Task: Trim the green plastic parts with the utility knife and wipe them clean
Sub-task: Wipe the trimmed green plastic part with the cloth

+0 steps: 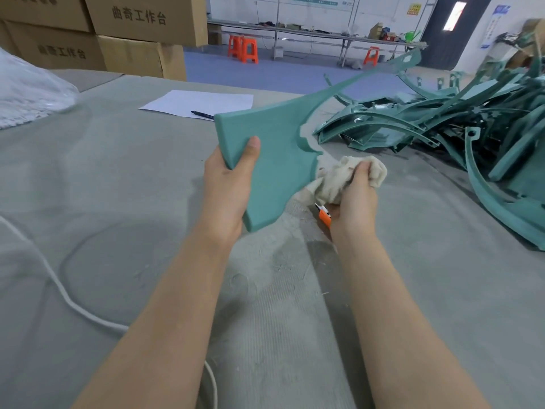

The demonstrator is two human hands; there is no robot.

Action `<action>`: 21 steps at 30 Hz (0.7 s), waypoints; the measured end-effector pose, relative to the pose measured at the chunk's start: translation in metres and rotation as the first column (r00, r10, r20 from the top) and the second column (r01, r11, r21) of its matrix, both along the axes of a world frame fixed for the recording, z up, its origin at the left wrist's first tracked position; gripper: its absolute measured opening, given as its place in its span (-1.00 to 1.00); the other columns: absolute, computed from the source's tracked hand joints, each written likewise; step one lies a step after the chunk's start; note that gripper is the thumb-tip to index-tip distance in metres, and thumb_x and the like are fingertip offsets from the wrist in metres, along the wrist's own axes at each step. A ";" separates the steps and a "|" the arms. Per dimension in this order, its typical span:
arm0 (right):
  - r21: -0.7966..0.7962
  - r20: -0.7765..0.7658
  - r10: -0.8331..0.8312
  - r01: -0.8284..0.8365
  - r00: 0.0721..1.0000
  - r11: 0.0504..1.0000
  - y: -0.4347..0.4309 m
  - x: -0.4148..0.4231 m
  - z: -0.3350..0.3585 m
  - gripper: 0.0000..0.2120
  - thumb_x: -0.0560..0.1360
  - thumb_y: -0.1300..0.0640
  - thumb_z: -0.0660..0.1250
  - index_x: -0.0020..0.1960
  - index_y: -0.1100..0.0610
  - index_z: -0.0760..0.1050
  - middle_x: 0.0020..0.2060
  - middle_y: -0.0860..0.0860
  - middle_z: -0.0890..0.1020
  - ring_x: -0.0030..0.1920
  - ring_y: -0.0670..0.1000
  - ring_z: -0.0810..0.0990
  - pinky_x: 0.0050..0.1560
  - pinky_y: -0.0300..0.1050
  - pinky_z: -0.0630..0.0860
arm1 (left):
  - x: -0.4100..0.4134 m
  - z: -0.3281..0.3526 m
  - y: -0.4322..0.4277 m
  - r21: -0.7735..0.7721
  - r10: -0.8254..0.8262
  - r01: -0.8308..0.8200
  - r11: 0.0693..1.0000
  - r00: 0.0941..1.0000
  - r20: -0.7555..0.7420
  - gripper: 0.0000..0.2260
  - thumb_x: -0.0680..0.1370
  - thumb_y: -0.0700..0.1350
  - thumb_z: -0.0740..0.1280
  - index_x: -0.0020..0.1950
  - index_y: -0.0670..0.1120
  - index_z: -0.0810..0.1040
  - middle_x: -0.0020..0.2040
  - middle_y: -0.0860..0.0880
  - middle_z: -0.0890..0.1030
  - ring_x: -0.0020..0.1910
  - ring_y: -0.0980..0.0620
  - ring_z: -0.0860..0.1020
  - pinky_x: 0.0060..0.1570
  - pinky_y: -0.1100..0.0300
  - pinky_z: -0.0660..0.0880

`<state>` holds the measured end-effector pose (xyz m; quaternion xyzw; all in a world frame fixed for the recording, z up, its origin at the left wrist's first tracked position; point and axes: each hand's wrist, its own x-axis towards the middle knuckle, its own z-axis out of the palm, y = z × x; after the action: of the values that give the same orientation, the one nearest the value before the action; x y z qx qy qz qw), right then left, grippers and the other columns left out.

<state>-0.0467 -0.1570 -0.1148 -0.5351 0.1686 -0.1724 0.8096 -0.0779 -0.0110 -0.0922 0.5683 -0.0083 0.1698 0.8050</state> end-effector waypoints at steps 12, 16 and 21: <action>-0.577 0.151 -0.018 0.103 0.988 0.810 0.018 -0.011 0.000 -0.78 0.63 0.10 0.15 -0.15 0.07 0.47 -0.24 -0.02 0.56 -0.14 0.02 0.51 -0.04 -0.04 0.45 | -0.002 0.002 -0.006 -0.027 -0.106 0.105 0.994 0.994 -0.038 -0.85 0.60 -0.13 0.29 0.11 -0.15 0.56 0.05 -0.14 0.67 0.02 -0.11 0.66 -0.01 -0.01 0.61; -0.426 0.070 -0.004 0.034 0.998 0.904 0.017 -0.007 -0.002 -0.64 0.66 -0.03 0.08 -0.24 0.07 0.44 -0.25 0.12 0.57 -0.15 0.12 0.56 -0.05 0.12 0.49 | -0.002 0.000 -0.007 -0.008 -0.120 0.120 0.993 0.991 -0.065 -0.82 0.60 -0.12 0.29 0.14 -0.18 0.55 0.06 -0.15 0.67 0.02 -0.10 0.66 0.01 0.00 0.61; -0.553 0.172 0.248 -0.115 0.953 0.826 0.022 -0.007 -0.007 -0.80 0.59 0.27 0.19 0.20 0.12 0.37 -0.09 -0.10 0.55 -0.14 -0.25 0.52 -0.04 -0.27 0.47 | 0.001 -0.001 0.003 -0.065 -0.047 0.040 0.997 0.992 -0.114 -0.91 0.60 -0.11 0.30 0.00 -0.08 0.57 -0.03 -0.09 0.68 -0.10 -0.05 0.67 -0.10 0.03 0.62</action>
<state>-0.0534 -0.1348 -0.1221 -0.7290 -0.0361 -0.1968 0.6546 -0.0771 -0.0085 -0.0935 0.5516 0.0312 0.1194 0.8249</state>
